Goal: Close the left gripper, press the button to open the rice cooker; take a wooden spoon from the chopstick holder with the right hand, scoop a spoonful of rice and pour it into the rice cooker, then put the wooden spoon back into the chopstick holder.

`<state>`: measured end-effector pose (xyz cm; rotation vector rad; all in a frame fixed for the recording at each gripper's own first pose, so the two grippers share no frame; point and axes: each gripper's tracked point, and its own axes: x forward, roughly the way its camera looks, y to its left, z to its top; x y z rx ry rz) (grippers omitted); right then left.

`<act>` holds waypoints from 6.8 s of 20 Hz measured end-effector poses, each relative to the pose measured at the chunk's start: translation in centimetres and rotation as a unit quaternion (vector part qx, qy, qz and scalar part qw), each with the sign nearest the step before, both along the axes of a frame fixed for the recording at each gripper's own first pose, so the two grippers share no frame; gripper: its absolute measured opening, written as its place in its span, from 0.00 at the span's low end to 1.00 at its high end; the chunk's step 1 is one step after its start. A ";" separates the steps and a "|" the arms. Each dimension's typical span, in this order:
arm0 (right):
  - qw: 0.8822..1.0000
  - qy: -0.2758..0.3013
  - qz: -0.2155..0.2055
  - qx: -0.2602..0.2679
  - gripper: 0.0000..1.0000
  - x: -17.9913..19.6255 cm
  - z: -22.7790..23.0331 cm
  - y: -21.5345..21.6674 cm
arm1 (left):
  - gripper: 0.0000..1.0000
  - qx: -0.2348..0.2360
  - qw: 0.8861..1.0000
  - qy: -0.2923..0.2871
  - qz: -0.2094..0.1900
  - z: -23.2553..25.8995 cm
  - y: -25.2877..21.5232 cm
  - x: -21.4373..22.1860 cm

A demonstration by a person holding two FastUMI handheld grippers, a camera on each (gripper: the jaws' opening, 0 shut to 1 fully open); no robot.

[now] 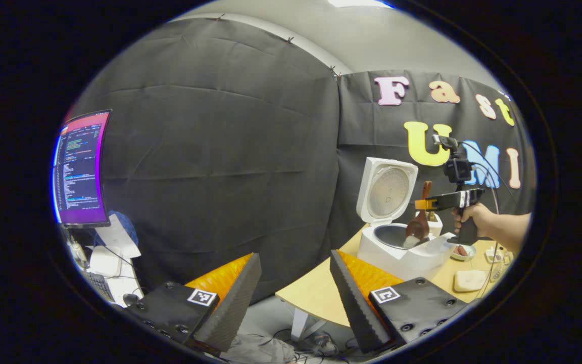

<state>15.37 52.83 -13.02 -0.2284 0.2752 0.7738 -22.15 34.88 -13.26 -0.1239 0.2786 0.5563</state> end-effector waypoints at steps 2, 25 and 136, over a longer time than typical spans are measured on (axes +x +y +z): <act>0.998 -0.049 0.016 -0.034 0.13 -0.6 0.9 -0.1 | 0.99 0.002 1.000 -0.002 -0.004 0.2 -0.2 0.2; 0.960 0.140 -0.078 0.231 0.13 0.5 5.5 -10.1 | 0.92 0.011 0.998 -0.023 -0.064 0.6 -1.2 2.2; 0.913 -0.070 -0.400 0.031 1.00 -13.3 7.9 -61.5 | 0.95 -0.060 0.978 0.042 -0.196 -1.2 -16.4 39.6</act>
